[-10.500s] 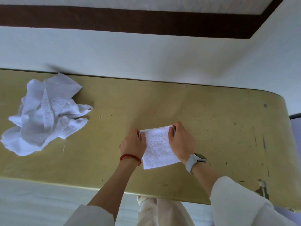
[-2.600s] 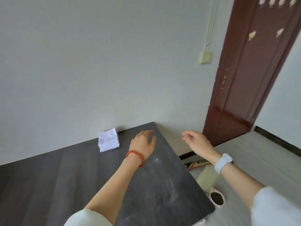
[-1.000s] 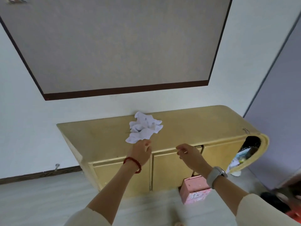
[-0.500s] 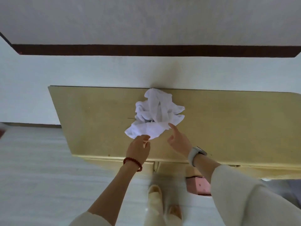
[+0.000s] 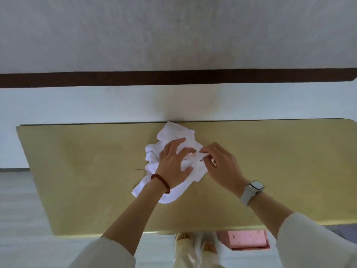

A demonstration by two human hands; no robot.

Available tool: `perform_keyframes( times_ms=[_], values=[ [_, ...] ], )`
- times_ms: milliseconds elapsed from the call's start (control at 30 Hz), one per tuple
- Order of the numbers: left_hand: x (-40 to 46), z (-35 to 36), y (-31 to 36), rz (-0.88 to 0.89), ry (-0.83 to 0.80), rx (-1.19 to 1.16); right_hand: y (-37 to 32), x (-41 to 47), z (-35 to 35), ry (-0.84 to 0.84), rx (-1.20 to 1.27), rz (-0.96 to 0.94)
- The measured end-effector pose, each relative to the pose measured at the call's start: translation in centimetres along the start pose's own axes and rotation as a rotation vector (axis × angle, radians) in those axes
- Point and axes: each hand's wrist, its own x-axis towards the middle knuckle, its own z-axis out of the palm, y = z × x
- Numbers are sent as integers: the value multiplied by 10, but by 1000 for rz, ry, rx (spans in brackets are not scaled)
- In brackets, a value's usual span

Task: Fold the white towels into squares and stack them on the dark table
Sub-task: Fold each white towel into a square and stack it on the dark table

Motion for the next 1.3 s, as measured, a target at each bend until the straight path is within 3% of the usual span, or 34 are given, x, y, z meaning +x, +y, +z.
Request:
perform_keyframes(
  times_ms=[233, 333, 467, 600, 733, 967, 1067, 1200, 1300],
  values=[
    [75, -33, 70, 24, 76, -128, 42, 42, -101, 346, 46, 133],
    [101, -38, 94, 4, -72, -61, 71, 44, -137, 404, -11, 255],
    [143, -39, 131, -9, -15, 54, 105, 38, -180, 456, -56, 408],
    [178, -39, 182, 112, 154, 161, 121, 34, -230, 559, -11, 483],
    [193, -38, 214, 211, 240, 88, 134, 23, -265, 657, 27, 512],
    [194, -30, 235, 408, 212, -96, 147, -2, -288, 758, 52, 529],
    [182, -9, 217, 493, 161, -16, 152, -32, -270, 715, 26, 524],
    [147, 44, 180, 587, -33, 73, 170, -97, -224, 487, -68, 651],
    [113, 82, 156, 451, -400, 112, 181, -145, -193, 187, -89, 855]
  ],
)
